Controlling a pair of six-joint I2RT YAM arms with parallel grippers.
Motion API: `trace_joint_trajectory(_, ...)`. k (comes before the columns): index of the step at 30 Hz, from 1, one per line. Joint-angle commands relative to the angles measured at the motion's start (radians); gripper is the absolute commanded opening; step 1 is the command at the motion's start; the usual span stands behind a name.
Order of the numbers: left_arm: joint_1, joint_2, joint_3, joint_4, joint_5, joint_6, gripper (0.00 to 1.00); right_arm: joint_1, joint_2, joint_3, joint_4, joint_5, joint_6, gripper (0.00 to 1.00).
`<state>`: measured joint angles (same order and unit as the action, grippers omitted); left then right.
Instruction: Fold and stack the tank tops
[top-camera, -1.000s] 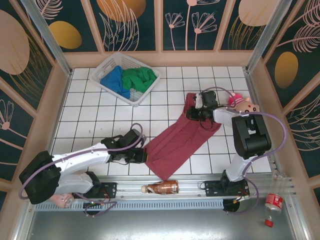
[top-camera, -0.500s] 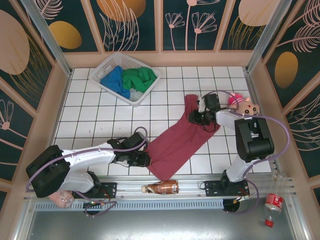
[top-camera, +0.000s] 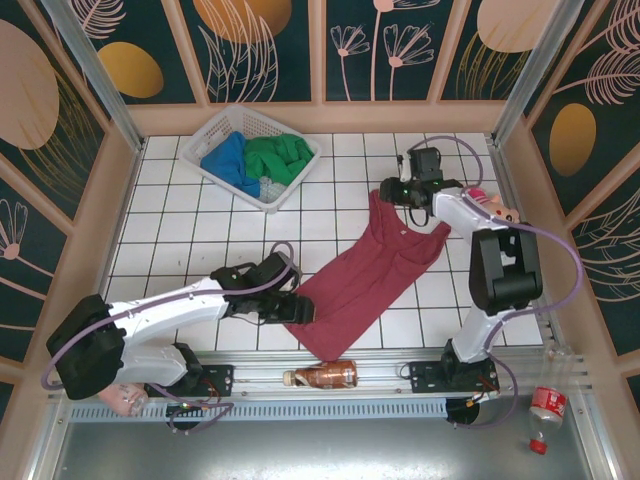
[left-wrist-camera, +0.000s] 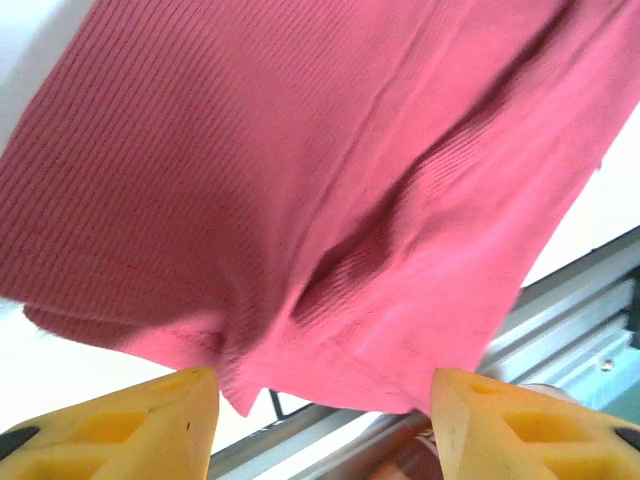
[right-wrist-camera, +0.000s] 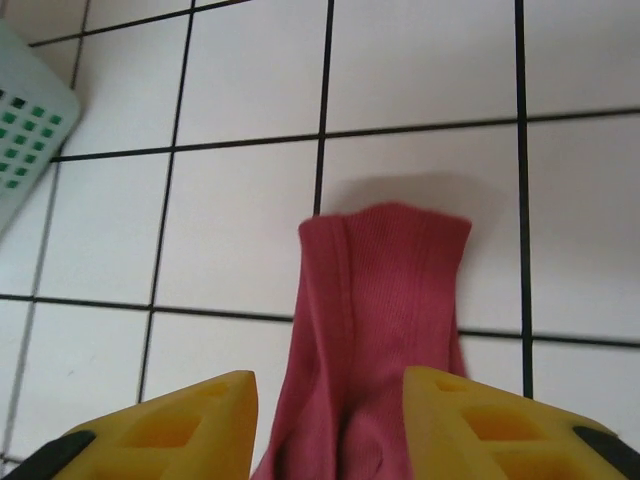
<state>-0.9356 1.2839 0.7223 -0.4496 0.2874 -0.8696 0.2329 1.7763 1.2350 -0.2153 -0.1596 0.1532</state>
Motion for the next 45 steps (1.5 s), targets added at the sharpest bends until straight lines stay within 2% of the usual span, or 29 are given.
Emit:
trace_joint_trajectory(1,-0.003,0.039,0.052,-0.016,-0.007,-0.001,0.59,0.032,0.084,0.060,-0.018,0.093,-0.070,0.44)
trace_joint_trajectory(7,-0.004,0.105,0.053,0.094,0.001,-0.024,0.59,0.070,0.204,0.152,-0.057,0.161,-0.126,0.44)
trace_joint_trajectory(16,-0.004,0.142,0.023,0.133,0.013,-0.024,0.59,0.082,0.312,0.232,-0.056,0.251,-0.097,0.41)
trace_joint_trajectory(23,-0.004,0.152,-0.018,0.163,0.033,-0.026,0.59,0.080,0.333,0.268,-0.065,0.281,-0.078,0.25)
trace_joint_trajectory(29,-0.004,0.167,-0.056,0.189,0.044,-0.019,0.59,0.053,0.280,0.238,-0.053,0.274,-0.046,0.17)
trace_joint_trajectory(34,-0.004,0.187,-0.074,0.200,0.055,-0.008,0.60,0.025,0.212,0.157,-0.002,0.221,-0.004,0.12)
trace_joint_trajectory(40,-0.003,0.192,-0.093,0.209,0.066,-0.008,0.59,-0.072,0.081,-0.021,0.161,-0.011,0.122,0.09)
trace_joint_trajectory(45,-0.003,0.208,-0.093,0.216,0.075,0.001,0.59,-0.145,0.053,-0.138,0.296,-0.188,0.208,0.09)
